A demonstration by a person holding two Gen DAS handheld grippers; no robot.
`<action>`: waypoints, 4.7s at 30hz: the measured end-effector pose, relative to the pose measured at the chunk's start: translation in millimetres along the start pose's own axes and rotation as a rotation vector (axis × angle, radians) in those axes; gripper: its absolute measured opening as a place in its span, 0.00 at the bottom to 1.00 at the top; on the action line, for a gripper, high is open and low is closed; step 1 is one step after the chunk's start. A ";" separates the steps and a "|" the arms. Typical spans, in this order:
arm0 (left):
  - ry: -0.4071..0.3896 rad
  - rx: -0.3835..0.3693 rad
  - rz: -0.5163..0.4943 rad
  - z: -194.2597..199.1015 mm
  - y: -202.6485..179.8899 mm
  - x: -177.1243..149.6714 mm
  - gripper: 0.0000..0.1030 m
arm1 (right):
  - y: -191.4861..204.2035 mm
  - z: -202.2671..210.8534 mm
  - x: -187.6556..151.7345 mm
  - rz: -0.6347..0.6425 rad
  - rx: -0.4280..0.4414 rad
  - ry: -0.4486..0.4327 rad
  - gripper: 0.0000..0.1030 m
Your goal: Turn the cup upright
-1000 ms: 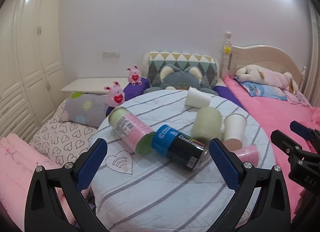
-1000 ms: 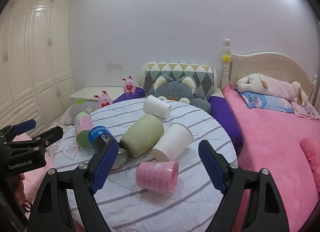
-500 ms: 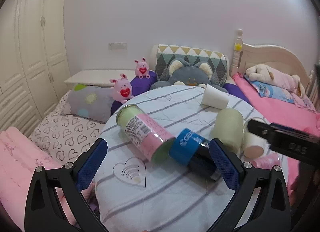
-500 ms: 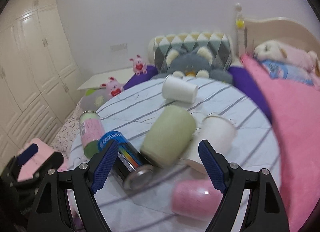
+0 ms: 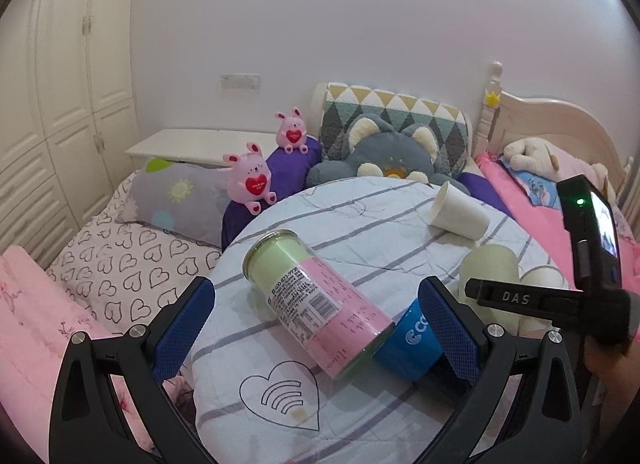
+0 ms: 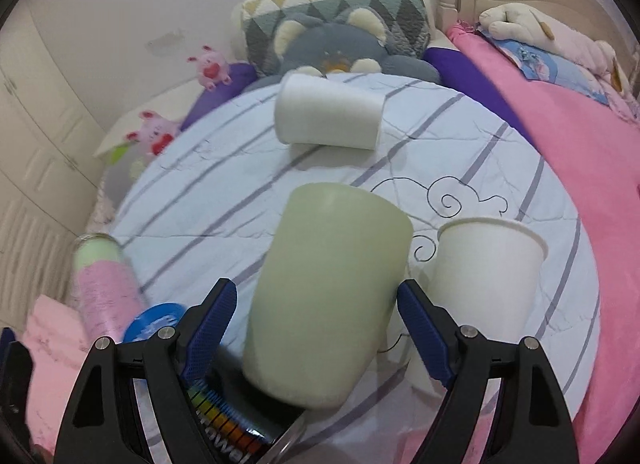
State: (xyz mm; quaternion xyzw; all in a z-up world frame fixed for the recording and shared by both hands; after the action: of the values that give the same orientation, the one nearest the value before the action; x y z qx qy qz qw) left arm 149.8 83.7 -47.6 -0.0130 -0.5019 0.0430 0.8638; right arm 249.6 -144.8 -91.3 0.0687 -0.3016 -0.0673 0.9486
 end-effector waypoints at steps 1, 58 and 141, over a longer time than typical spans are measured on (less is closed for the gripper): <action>0.002 -0.004 -0.001 -2.1 -0.1 0.0 1.00 | 1.3 -4.3 0.8 0.016 -0.019 0.014 0.81; 0.322 -0.068 -0.041 -78.4 -118.5 32.4 1.00 | -71.6 54.6 28.2 0.041 0.273 -0.163 0.80; -0.006 -0.057 -0.115 5.5 -137.0 19.8 0.97 | -61.3 104.2 -6.4 0.305 0.174 -0.267 0.80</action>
State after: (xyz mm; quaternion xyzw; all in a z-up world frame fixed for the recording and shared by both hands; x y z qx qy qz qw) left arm 163.2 -51.1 -18.7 -0.0086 -0.5056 -0.0209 0.8625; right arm 178.5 -213.3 -21.2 0.0946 -0.4361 0.0947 0.8899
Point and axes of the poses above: each gripper's, at about its wrist camera, not at the fingertips, and z roughly against the way its jaws point, y to its left, x to its top, the point moved 1 cm from there along -z, roughly the way its jaws point, and after that the axes turned 6 degrees about -y, right-handed, at the moved point
